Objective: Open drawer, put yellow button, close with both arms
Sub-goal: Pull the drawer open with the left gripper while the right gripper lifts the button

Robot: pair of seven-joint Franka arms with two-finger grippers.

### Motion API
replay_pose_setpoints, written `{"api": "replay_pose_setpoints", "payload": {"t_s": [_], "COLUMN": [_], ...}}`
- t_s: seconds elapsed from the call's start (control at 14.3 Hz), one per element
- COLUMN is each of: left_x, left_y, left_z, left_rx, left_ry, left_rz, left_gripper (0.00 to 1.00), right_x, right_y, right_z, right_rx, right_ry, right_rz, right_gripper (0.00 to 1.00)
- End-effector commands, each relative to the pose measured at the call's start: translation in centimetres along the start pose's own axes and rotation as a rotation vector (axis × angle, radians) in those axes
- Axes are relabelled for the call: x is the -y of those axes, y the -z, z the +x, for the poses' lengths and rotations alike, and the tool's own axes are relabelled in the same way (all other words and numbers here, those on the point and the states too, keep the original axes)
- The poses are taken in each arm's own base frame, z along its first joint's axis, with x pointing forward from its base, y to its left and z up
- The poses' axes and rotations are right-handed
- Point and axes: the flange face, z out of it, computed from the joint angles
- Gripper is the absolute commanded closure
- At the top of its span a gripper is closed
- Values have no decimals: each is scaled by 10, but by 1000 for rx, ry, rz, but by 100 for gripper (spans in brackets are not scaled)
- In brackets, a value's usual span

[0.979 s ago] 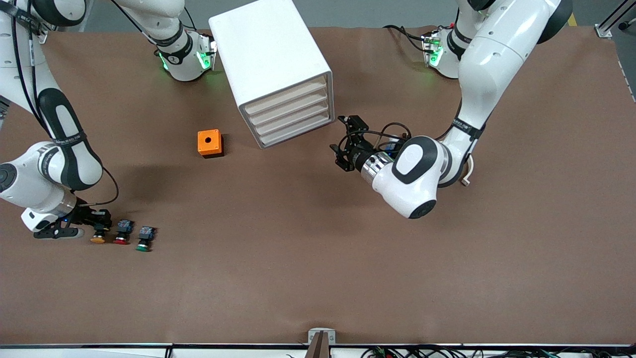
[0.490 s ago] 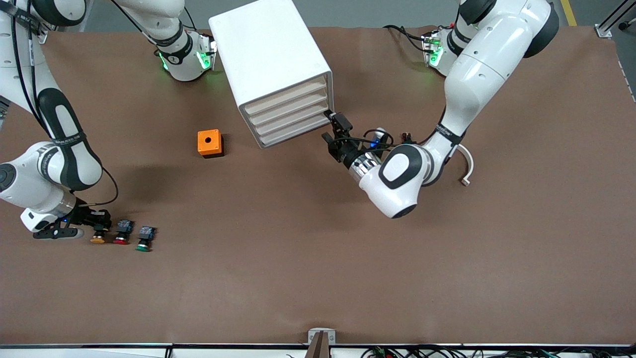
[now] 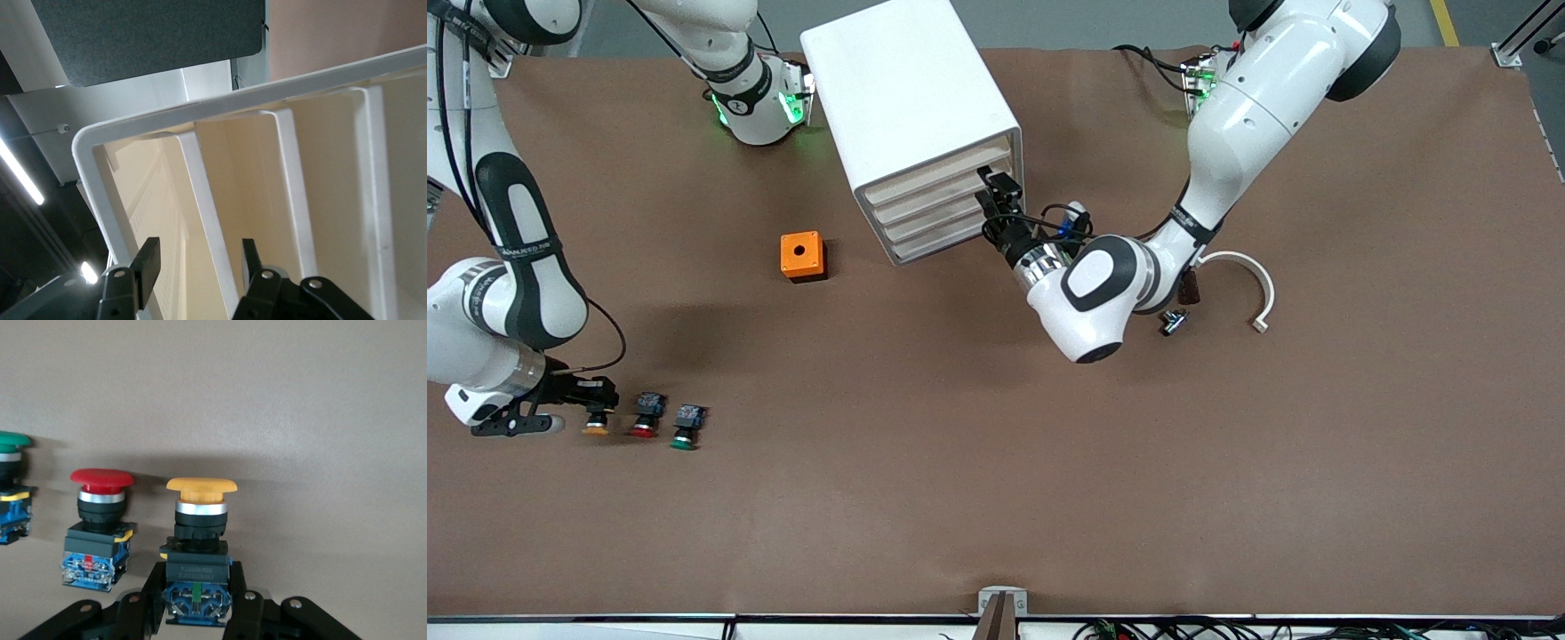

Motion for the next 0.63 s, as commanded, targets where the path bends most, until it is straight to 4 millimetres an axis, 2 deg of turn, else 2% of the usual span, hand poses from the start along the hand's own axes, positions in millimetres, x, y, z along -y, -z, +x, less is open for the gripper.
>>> {"api": "replay_pose_setpoints", "payload": {"t_s": [0.0,0.21,0.35,0.49,0.56], "left_x": [0,-5,-9,-9,-8], "left_y": [-15,-37,-46,-49,-55], "left_z": [-4,-3,-3,-3,-5], "left_rx": [-16,-48,-59,-62,-59], "left_ry": [21,37,42,34,35], "left_rz": [33,48,55,60,72], "left_gripper": [43,46,55,59,65], "right_x": [3,12,15,23,24], "right_y": [28,57,75,97,110], "right_z": [3,7,6,7,5], "right_rx": [-17,-18,4,27,38], "right_ry": [29,52,48,59,59], "right_rz": [-12,-22,-15,-9,-5], "right_gripper": [100,100,100,100,100]}}
